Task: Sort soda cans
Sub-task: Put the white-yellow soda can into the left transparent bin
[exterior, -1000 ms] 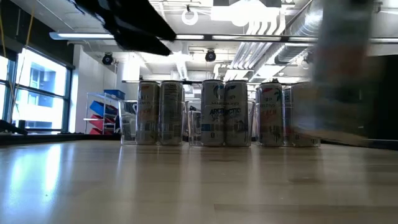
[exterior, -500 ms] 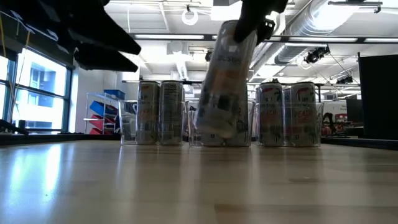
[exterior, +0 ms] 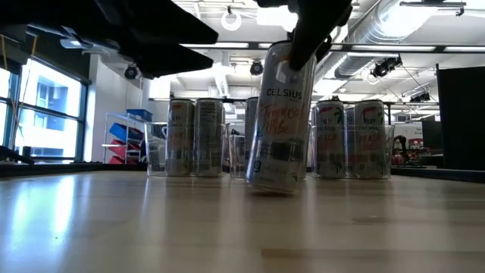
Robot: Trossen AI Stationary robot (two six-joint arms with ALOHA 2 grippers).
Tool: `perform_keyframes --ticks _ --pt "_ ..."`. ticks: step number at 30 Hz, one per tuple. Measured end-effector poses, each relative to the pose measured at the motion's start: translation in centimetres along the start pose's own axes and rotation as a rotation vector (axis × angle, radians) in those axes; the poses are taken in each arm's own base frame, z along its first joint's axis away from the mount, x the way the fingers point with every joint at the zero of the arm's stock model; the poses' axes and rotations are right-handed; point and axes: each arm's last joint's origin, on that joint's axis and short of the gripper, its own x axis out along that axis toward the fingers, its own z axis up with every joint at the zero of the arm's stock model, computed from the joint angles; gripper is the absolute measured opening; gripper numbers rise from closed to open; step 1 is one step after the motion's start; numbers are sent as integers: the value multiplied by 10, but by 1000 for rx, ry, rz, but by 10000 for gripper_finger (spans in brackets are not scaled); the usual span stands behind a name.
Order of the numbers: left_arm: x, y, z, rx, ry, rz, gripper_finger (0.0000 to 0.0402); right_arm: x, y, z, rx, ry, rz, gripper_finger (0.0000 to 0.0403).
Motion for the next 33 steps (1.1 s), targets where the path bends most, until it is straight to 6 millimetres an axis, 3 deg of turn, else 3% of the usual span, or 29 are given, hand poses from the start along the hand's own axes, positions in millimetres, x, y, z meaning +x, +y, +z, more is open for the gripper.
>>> perform_keyframes --ticks 7,14,17,26,33 --pt "6 2 2 -13 -2 2 321 0 1 2 2 -26 2 312" --pt "6 2 2 0 6 -26 321 0 2 5 -13 -56 11 326" --pt "6 0 1 -15 20 -104 321 -9 4 1 -30 -71 -36 327" --pt "16 -2 -12 -51 34 -137 321 -71 34 -47 50 -220 -350 329" --pt "38 1 -20 -106 -77 -110 321 -80 81 -91 97 -373 -366 329"
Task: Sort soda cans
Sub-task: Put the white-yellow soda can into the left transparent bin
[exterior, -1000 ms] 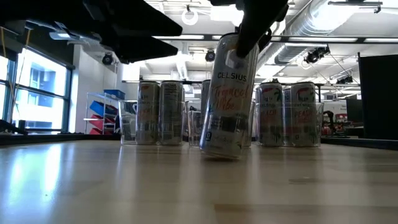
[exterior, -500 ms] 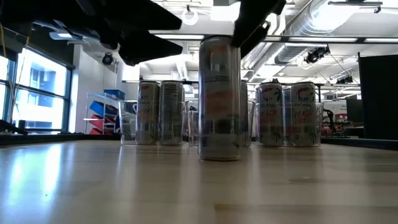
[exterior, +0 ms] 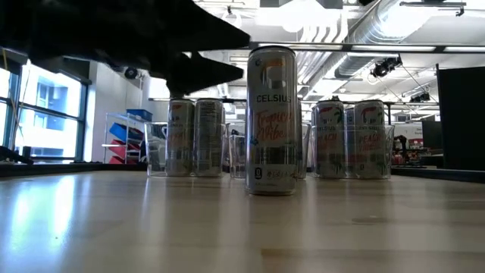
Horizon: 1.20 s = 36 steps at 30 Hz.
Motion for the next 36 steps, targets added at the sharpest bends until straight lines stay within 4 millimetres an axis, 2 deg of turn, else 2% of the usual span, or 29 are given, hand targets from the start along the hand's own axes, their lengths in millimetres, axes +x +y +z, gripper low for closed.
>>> perform_keyframes --ticks 6,12,20,33,36 --pt "26 0 -5 32 19 9 321 -14 19 -30 58 -136 11 329" --pt "41 0 3 43 -11 26 321 -16 27 -44 97 -174 37 329" --pt "54 1 14 75 -8 -12 321 -7 29 -51 103 -182 36 329" --pt "65 0 11 156 40 -3 321 -5 30 -50 87 -190 38 329" --pt "66 1 13 151 28 1 309 -5 30 -50 82 -191 39 329"
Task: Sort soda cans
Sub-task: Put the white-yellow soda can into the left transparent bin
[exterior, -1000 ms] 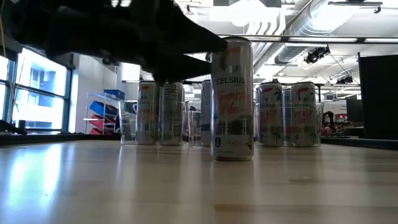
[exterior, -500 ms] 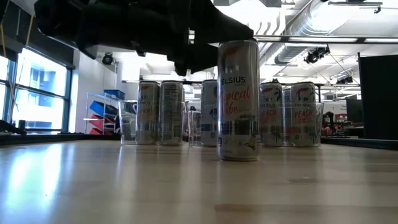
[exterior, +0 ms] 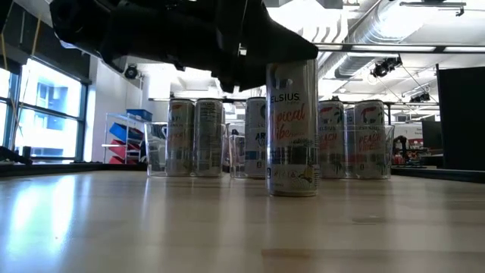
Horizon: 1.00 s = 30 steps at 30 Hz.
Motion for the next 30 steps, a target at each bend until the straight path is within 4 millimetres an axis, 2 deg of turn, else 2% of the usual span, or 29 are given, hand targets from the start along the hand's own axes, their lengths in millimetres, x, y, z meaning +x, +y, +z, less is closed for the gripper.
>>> perform_keyframes --ticks 6,10,13,17,20,24,30 --pt "2 3 1 -23 0 4 246 0 0 0 -9 -1 1 329" --pt "-3 4 13 -6 -7 1 245 0 0 0 -9 -1 1 329" --pt "-17 9 46 -14 -42 13 245 0 0 0 -10 -1 2 329" --pt "-54 26 101 79 -64 127 245 -2 1 -1 -28 -6 5 329" --pt "-88 49 137 153 -79 280 245 -2 1 0 -39 -28 -7 329" --pt "-129 98 172 162 -109 442 245 -2 0 1 -53 -55 -23 329" --pt "-164 188 175 129 -16 683 245 0 -1 2 -52 -75 -42 329"
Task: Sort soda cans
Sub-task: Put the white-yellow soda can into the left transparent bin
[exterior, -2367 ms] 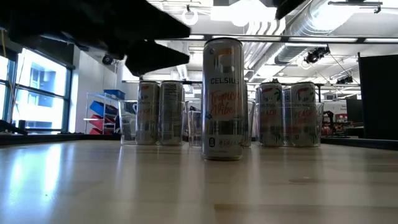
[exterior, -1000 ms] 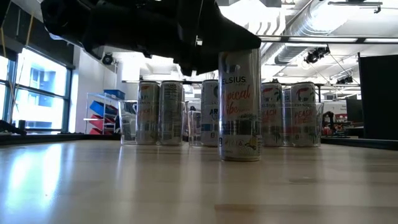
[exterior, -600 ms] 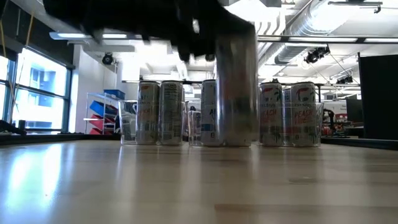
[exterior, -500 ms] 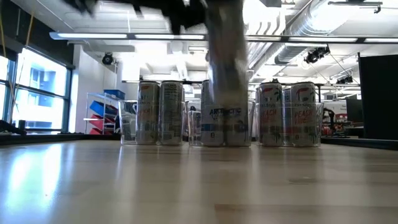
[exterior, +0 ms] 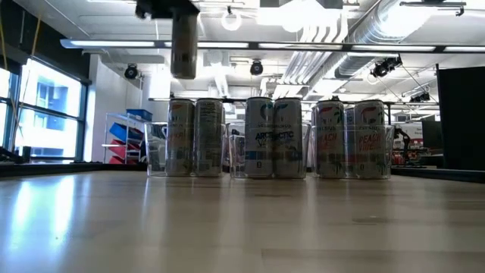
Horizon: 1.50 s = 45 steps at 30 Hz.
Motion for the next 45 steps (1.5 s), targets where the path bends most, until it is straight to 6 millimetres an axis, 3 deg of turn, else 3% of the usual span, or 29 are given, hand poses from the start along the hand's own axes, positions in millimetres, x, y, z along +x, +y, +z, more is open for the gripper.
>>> perform_keyframes --ticks 3,6,9,14,18,22,35,45 --pt "24 35 -29 -54 60 37 245 0 0 0 -7 -2 -1 329" --pt "46 56 -71 -144 162 24 245 0 0 0 -15 -2 -1 329" --pt "60 63 -95 -225 161 -39 245 0 0 0 -14 0 1 329" --pt "72 55 -128 -231 215 -78 245 0 0 0 -15 2 2 329" --pt "79 52 -131 -257 157 -78 245 0 0 0 -7 3 3 329" --pt "82 45 -147 -251 250 -98 245 0 0 0 17 3 5 329" --pt "83 28 -151 -189 277 -173 264 0 1 0 30 1 9 329" --pt "81 27 -154 -185 325 -179 267 0 1 0 30 1 9 329"
